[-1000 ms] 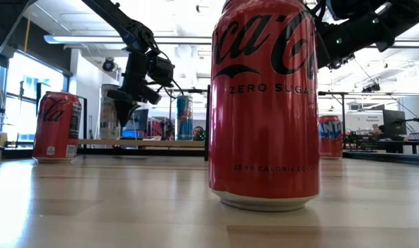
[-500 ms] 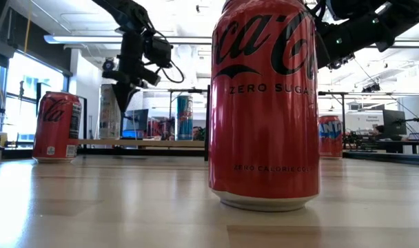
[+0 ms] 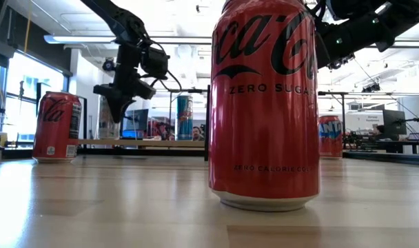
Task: Place canned beverage on shelf
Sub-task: Put the bottom white and yellow soda can on the shelf
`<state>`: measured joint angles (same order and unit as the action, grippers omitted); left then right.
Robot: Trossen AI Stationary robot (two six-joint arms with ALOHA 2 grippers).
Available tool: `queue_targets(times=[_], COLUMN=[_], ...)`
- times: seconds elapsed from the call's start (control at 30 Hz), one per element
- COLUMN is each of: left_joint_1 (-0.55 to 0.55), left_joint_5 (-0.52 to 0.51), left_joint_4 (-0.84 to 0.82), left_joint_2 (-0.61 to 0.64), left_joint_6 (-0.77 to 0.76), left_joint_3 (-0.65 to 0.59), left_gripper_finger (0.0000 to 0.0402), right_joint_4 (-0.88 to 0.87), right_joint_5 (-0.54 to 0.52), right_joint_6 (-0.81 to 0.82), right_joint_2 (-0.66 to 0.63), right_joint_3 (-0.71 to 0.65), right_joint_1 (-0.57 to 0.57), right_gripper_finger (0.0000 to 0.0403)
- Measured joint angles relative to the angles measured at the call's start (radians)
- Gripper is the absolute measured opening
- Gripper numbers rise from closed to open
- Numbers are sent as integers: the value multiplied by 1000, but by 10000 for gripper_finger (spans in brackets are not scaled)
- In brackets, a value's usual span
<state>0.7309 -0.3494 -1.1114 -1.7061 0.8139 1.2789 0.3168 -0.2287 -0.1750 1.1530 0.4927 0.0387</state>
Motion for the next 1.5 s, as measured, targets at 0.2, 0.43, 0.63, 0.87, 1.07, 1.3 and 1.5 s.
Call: queue_targets(times=[0.2, 0.43, 0.63, 0.87, 1.07, 1.3, 1.5], left_joint_1=[52, 87, 103, 116, 130, 85, 32], left_joint_5=[-5, -19, -29, -73, -112, -61, 22], left_joint_4=[15, 33, 73, 85, 123, 56, 25], left_joint_2=[0, 0, 0, 0, 0, 78, 136], left_joint_6=[2, 3, 7, 3, 0, 21, 25], left_joint_3=[0, 0, 0, 0, 0, 0, -18], left_gripper_finger=[0, 0, 0, 0, 0, 0, 0], right_joint_4=[0, 0, -3, -4, -6, -7, -11], right_joint_5=[0, 0, 0, 0, 0, 0, 0], right_joint_6=[0, 0, 0, 0, 0, 2, 0], right_joint_2=[0, 0, 0, 0, 0, 0, 0], right_joint_3=[0, 0, 0, 0, 0, 0, 0], right_joint_1=[0, 0, 0, 0, 0, 0, 0], right_gripper_finger=[0, 0, 0, 0, 0, 0, 0])
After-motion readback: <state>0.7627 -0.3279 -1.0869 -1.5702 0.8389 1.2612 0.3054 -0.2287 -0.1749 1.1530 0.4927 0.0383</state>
